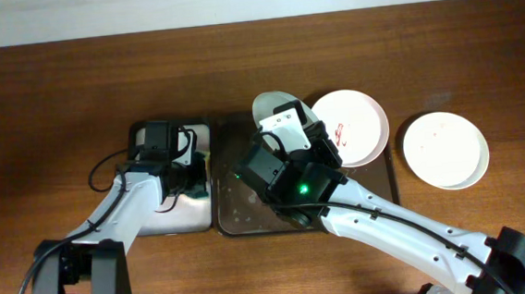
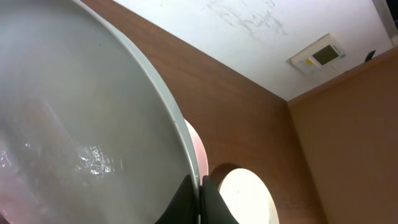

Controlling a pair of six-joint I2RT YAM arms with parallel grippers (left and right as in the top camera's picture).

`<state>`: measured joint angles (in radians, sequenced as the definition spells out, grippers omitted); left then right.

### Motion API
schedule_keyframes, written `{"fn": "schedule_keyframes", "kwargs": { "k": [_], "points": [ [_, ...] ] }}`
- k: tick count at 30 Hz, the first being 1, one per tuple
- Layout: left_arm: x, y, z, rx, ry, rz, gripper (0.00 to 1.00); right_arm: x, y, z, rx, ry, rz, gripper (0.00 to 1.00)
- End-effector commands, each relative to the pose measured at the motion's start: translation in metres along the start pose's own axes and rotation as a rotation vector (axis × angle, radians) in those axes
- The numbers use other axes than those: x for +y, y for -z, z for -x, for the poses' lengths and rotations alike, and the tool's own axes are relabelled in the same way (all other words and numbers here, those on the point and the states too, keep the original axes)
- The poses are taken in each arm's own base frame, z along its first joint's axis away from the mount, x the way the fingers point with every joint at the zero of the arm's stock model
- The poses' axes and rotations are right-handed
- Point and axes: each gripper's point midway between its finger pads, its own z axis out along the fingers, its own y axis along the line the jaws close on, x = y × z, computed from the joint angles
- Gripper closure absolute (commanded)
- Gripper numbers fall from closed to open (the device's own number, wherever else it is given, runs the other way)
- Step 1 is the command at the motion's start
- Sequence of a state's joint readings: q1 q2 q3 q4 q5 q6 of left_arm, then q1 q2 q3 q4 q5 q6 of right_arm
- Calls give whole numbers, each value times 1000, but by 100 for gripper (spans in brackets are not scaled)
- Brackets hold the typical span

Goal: Clean dirty plates on tray and stack at the side
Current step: 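Lift the plate with the right gripper and stack it on the right plate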

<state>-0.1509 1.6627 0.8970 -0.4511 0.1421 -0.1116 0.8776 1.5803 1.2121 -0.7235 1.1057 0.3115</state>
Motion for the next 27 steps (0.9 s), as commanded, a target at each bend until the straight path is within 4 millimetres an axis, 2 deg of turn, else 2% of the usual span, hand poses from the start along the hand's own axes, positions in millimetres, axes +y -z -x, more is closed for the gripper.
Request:
{"fn": "schedule_keyframes", "kwargs": {
  "k": [1, 3, 5, 8, 11, 12, 14, 15, 18, 20, 22, 23, 26, 27],
  "points": [
    [10, -12, -5, 43, -19, 52, 100, -10, 5, 11, -21, -68, 1, 96],
    [31, -20, -14, 83, -18, 166, 100, -10, 5, 11, -20, -67, 4, 96],
    [57, -28, -23, 109, 56, 313, 100, -7, 5, 10, -15, -66, 18, 96],
    [52, -29, -24, 119, 58, 283, 100, -6, 5, 10, -13, -75, 26, 96],
    [30, -7, -1, 51, 60, 178, 100, -6, 2, 8, 0, -127, 36, 96],
    [18, 10, 14, -14, 56, 124, 100, -4, -4, 5, 26, -155, 60, 96],
    [8, 32, 27, -83, 49, 81, 100, -4, -17, -3, 86, -216, 100, 96],
    [7, 37, 26, -88, 49, 81, 100, -5, -26, -8, 126, -259, 118, 96],
    [9, 36, 15, -40, 54, 92, 100, -12, -52, -29, 270, -407, 192, 96],
    [9, 36, 14, -37, 54, 92, 100, -17, -72, -46, 395, -508, 286, 96],
    [9, 36, 13, -36, 54, 92, 100, -27, -90, -63, 514, -624, 381, 96],
    [9, 36, 13, -35, 54, 92, 100, -45, -107, -79, 604, -760, 448, 96],
    [9, 36, 13, -34, 54, 92, 100, -82, -126, -107, 686, -908, 426, 96],
    [9, 36, 13, -34, 54, 92, 100, -113, -138, -133, 735, -991, 349, 96]
  ]
}}
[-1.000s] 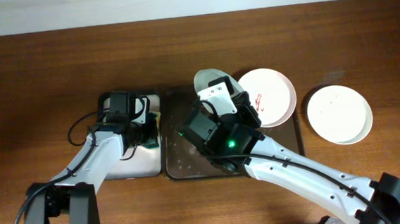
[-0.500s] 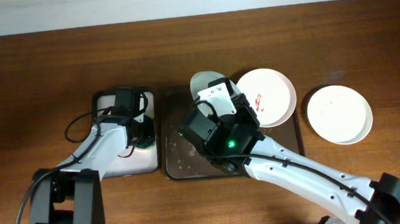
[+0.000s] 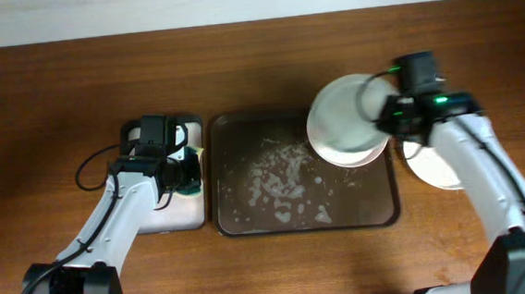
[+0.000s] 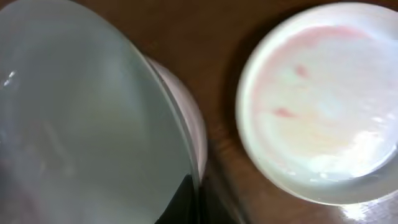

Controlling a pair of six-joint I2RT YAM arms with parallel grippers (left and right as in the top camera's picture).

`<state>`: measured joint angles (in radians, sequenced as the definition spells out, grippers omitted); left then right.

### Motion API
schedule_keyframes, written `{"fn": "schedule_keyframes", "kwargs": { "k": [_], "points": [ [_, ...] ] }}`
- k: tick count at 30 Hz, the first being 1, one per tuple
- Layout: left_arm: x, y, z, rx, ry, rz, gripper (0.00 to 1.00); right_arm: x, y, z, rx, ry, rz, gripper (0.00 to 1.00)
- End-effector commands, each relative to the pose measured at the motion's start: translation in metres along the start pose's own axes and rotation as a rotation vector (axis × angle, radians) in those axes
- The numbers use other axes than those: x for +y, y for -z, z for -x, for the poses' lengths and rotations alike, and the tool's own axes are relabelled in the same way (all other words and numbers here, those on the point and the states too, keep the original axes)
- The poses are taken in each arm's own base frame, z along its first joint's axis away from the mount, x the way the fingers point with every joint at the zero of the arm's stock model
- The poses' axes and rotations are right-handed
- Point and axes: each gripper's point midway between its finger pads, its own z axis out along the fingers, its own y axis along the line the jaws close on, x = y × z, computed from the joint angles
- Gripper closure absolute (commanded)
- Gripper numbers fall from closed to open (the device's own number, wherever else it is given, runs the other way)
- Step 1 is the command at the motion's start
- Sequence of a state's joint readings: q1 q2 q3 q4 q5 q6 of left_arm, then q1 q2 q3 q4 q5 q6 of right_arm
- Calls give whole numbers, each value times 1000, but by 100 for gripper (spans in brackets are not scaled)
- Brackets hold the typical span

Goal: Clean dirty plates on tray and stack at the side
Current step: 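Lift the plate with the right gripper and stack it on the right plate, then grip the pink plate rim with the right gripper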

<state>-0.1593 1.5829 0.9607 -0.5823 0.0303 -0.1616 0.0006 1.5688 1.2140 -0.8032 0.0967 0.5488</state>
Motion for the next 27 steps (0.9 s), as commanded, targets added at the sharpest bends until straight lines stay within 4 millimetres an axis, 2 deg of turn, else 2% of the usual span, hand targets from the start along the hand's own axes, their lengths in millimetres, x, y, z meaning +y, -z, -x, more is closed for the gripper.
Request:
{"fn": "schedule_keyframes", "kwargs": {
  "k": [1, 4, 8, 11, 12, 13, 14, 15, 16, 19, 20, 22, 24, 25, 27],
  "points": [
    [-1, 2, 2, -7, 14, -14, 100, -36, 9, 18, 29, -163, 48, 96],
    [-1, 2, 2, -7, 14, -14, 100, -108, 6, 30, 27, -344, -38, 96],
    [-1, 2, 2, -7, 14, -14, 100, -158, 0, 22, 44, -473, -97, 96],
    [-1, 2, 2, -7, 14, -14, 100, -173, -5, 18, 60, -511, -119, 96],
    [-1, 2, 2, -7, 14, -14, 100, -173, -6, 17, 66, -512, -121, 89],
    [-1, 2, 2, -7, 14, -14, 100, -173, -8, 16, 72, -512, -122, 71],
    [-1, 2, 2, -7, 14, -14, 100, -173, -9, 15, 77, -513, -123, 64],
    [-1, 2, 2, -7, 14, -14, 100, -173, -10, 15, 82, -513, -125, 59],
    [-1, 2, 2, -7, 14, -14, 100, -173, -11, 14, 84, -513, -125, 59],
    [-1, 2, 2, -8, 14, -14, 100, -164, -12, 16, 92, -515, -68, 57],
    [-1, 2, 2, -8, 14, -14, 100, -152, -13, 20, 93, -510, -8, 56],
    [-1, 2, 2, -8, 14, -14, 100, -126, -14, 33, 59, -362, 102, 50],
    [-1, 2, 2, -8, 14, -14, 100, -86, -17, 46, -1, -119, 211, 46],
    [-1, 2, 2, -7, 14, -14, 100, -60, -22, 49, -32, 61, 245, 45],
    [-1, 2, 2, -7, 14, -14, 100, -24, -34, 41, -38, 249, 285, 45]
  ]
}}
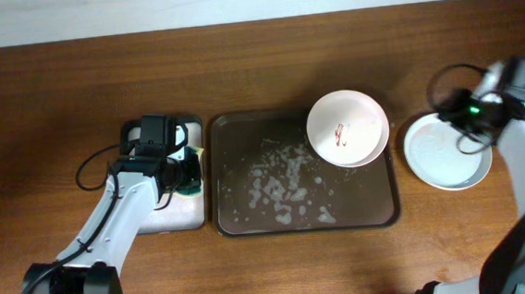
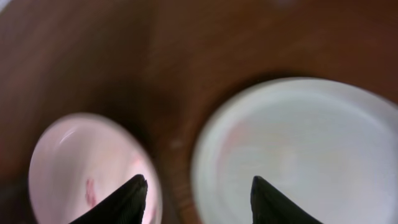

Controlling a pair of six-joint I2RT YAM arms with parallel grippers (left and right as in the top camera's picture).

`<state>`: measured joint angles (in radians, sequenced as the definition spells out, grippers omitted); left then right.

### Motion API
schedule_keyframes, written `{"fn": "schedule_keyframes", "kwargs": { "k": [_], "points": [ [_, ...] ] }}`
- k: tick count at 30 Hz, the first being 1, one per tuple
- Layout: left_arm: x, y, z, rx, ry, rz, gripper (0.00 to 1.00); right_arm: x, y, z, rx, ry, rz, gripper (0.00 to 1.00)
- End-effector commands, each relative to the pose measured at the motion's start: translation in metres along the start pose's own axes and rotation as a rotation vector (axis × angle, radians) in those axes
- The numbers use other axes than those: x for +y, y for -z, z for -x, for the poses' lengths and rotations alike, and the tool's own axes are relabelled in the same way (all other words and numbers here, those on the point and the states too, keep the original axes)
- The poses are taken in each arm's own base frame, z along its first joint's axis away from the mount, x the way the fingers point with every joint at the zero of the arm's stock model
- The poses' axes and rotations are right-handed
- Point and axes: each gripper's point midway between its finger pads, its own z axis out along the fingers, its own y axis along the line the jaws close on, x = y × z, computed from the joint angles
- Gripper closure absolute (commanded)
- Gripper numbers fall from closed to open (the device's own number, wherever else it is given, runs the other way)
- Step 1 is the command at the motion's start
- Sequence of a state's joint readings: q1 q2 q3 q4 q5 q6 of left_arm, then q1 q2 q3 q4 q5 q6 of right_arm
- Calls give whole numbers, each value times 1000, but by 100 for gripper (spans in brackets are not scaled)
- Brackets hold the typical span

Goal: Clean dirty plates on tray and stack at the side
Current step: 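Grip the pink plate rim with the right gripper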

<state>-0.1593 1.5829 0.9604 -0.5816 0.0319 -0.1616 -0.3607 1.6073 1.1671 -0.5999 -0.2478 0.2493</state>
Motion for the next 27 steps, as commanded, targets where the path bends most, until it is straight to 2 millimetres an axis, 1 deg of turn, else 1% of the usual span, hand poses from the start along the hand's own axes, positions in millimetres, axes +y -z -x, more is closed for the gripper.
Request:
{"fn": "schedule_keyframes", "kwargs": {
  "k": [1, 2, 4, 5, 7, 8, 10, 11, 12, 13, 14, 16, 19, 21, 22, 23, 27],
  "points": [
    [-1, 2, 2, -7, 14, -12, 100, 47, -32, -23, 62, 295, 89, 45],
    [-1, 2, 2, -7, 14, -12, 100, 57, -43, -29, 77, 323, 103, 46],
    [-1, 2, 2, -7, 14, -12, 100, 68, -62, -40, 104, 354, 115, 46],
    [-1, 2, 2, -7, 14, -12, 100, 71, -73, -44, 116, 365, 119, 45],
    [-1, 2, 2, -7, 14, -12, 100, 72, -87, -51, 134, 372, 121, 47],
    [-1, 2, 2, -7, 14, -12, 100, 70, -99, -58, 160, 372, 118, 53],
    [-1, 2, 2, -7, 14, -12, 100, 65, -109, -66, 189, 366, 110, 59],
    [-1, 2, 2, -7, 14, -12, 100, 63, -111, -68, 197, 364, 108, 64],
    [-1, 2, 2, -7, 14, -12, 100, 63, -111, -68, 198, 364, 108, 76],
    [-1, 2, 2, -7, 14, -12, 100, 64, -110, -69, 202, 359, 113, 82],
    [-1, 2, 2, -8, 14, -12, 100, 64, -108, -71, 212, 357, 116, 88],
    [-1, 2, 3, -10, 14, -13, 100, 65, -101, -72, 218, 355, 114, 96],
    [-1, 2, 3, -10, 14, -13, 100, 70, -84, -67, 202, 346, 117, 96],
    [-1, 2, 3, -10, 14, -13, 100, 73, -74, -70, 217, 309, 128, 96],
    [-1, 2, 3, -10, 14, -13, 100, 80, -69, -78, 253, 297, 172, 96],
    [-1, 2, 3, -10, 14, -13, 100, 88, -65, -92, 308, 288, 217, 96],
    [-1, 2, 3, -11, 14, -13, 100, 114, -57, -141, 451, 351, 240, 96]
  ]
}}
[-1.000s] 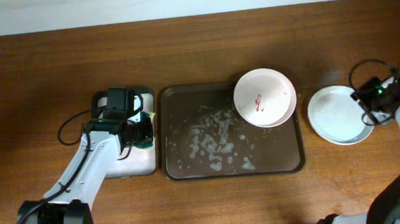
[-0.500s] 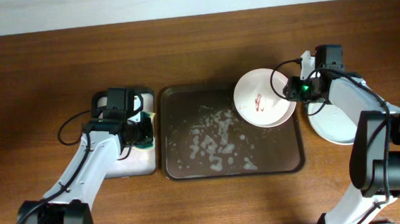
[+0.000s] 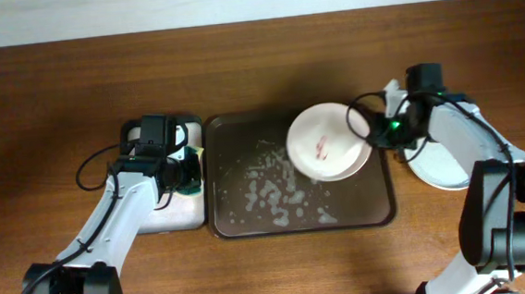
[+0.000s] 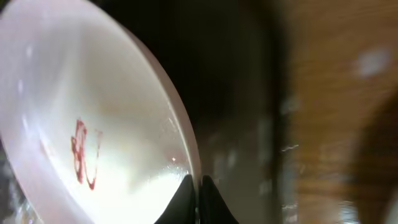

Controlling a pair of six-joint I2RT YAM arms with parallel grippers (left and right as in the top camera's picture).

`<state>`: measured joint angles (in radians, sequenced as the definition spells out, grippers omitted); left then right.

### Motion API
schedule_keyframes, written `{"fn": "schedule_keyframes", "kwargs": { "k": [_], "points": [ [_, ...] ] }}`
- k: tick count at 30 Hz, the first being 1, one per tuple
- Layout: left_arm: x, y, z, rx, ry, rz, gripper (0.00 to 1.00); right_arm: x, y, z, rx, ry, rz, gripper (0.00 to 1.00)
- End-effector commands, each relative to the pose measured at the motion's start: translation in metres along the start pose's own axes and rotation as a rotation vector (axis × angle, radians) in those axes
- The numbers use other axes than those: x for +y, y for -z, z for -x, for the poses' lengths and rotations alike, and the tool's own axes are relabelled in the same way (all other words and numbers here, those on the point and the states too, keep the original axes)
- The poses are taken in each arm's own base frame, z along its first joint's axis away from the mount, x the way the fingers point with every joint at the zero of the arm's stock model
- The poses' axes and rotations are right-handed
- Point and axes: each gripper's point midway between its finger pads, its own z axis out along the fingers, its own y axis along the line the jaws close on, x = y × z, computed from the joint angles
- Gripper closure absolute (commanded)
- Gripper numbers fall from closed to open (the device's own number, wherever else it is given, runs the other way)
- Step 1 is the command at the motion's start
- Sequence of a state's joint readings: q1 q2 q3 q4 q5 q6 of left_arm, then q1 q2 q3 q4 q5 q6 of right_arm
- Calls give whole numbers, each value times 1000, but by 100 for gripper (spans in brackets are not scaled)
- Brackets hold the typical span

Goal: Clean dirty plates on tray and stack at the side
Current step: 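Grip the pink plate rim with the right gripper, then scrub the pink plate with the sponge in the left gripper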

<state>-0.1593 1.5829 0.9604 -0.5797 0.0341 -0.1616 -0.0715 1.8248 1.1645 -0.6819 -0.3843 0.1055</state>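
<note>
A white plate [image 3: 327,142] with a red smear [image 4: 84,152] hangs tilted over the right half of the dark tray [image 3: 211,183]. My right gripper [image 3: 378,130] is shut on the plate's right rim, and its fingertips [image 4: 199,185] pinch the edge. A clean white plate [image 3: 436,172] lies on the table right of the tray, partly under my right arm. The left gripper [image 3: 183,171] rests over a white dish [image 3: 170,215] left of the tray, against a green sponge [image 3: 194,173]. Its jaws are hidden from above.
Soapy foam [image 3: 266,191] is spread over the tray's floor. The wooden table [image 3: 56,106] runs back to a white wall. A black cable [image 3: 93,170] loops beside the left arm.
The right gripper was open above the clean plate at the right. Now it is shut on the rim of the smeared plate, which has moved left from the tray's back right corner.
First my right gripper held a plate on edge over the tray's back. Then it held that plate above the smeared one, near the right side. Later the plate lay at the right and the gripper was open. Now the gripper holds the smeared plate. The left arm stayed at the dish.
</note>
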Motion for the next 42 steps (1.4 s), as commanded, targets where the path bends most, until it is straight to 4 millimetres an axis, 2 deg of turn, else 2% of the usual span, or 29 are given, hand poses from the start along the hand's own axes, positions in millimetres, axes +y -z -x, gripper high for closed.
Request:
{"fn": "schedule_keyframes", "kwargs": {
  "k": [1, 3, 5, 7, 8, 10, 12, 14, 17, 19, 21, 24, 26, 29, 33, 42],
  "points": [
    [0, 2, 3, -9, 14, -11, 100, 45, -7, -19, 62, 82, 67, 96],
    [-3, 2, 2, -7, 13, -24, 100, 67, -21, -33, 106, 147, 77, 96],
    [-14, 3, 5, -18, -9, -73, 100, 82, -35, -44, 141, 194, 80, 96],
    [-32, 11, 16, -79, -76, -99, 100, 83, -44, -47, 147, 173, 34, 95],
    [-42, 16, 20, -108, -99, -114, 100, 86, -45, -47, 144, 184, 33, 89],
    [-65, 26, 26, -160, -146, -151, 100, 87, -46, -47, 139, 193, 25, 85],
    [-90, 27, 21, -152, -147, -214, 100, 85, -46, -46, 138, 189, 17, 83],
    [-105, 28, 17, -141, -74, -243, 100, 85, -46, -46, 138, 189, 17, 82],
    [-141, 24, 9, -119, -29, -321, 100, 85, -46, -48, 147, 146, 12, 75],
    [-154, 18, 4, -101, -11, -340, 100, 87, -46, -51, 156, 143, 23, 70],
    [-161, 7, -3, -65, 37, -345, 100, 91, -47, -55, 167, 153, 22, 60],
    [-171, -7, -13, -22, 31, -358, 100, 95, -49, -60, 177, 171, 13, 59],
    [-174, -15, -17, -2, 56, -355, 100, 95, -50, -61, 175, 184, -6, 53],
    [-179, -22, -21, 21, 60, -377, 100, 92, -53, -62, 182, 152, -25, 54],
    [-184, -34, -27, 58, 83, -396, 100, 80, -72, -74, 246, 56, -55, 54],
    [-195, -35, -31, 63, 61, -422, 100, 79, -73, -75, 251, 54, -57, 55]
  ]
}}
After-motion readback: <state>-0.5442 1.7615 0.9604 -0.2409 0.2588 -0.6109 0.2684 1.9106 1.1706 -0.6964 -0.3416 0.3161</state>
